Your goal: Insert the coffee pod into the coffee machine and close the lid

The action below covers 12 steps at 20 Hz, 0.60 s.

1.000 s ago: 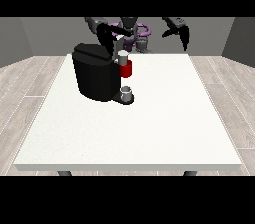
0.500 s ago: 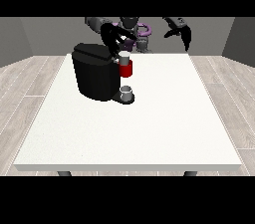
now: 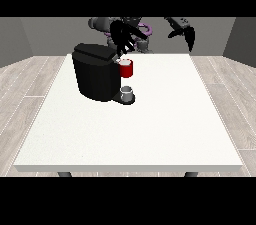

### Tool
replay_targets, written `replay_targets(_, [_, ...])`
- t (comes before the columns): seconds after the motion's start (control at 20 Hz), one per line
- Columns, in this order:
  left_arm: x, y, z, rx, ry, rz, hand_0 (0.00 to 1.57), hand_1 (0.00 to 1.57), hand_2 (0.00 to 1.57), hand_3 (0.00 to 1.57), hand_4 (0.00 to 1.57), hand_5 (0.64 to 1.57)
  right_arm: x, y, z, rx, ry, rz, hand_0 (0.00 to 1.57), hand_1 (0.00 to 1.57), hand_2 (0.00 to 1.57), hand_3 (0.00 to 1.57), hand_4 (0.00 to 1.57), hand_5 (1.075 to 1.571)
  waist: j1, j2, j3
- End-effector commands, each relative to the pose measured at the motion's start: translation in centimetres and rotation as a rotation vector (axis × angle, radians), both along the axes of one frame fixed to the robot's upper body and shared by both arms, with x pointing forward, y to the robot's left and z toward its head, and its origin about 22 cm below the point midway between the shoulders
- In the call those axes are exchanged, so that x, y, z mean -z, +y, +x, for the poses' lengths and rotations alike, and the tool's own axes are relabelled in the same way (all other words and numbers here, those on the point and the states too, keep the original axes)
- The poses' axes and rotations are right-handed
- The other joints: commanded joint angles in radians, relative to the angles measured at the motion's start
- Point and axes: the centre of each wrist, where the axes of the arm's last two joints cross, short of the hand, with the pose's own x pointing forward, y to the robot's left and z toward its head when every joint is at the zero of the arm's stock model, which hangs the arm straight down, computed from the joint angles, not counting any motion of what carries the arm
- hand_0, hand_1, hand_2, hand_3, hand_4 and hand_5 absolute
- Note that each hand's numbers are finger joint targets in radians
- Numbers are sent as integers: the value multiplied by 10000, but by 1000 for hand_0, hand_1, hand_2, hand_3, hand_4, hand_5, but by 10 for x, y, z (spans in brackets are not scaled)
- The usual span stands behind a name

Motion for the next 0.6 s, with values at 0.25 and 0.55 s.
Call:
replay_targets(0.25, [-42,-16,19,837,-818,-173,0,0,0,0,352,1571,-81,62,-3,-2185,-3522,-1185,0,0,0,0,0,1571,1421,1068,-333])
replay_targets(0.55, [-43,-12,15,824,-1283,-84,0,0,0,0,312,1571,-67,71,11,-2617,-3765,-1127,0,0,0,0,0,1571,1305,1540,-330])
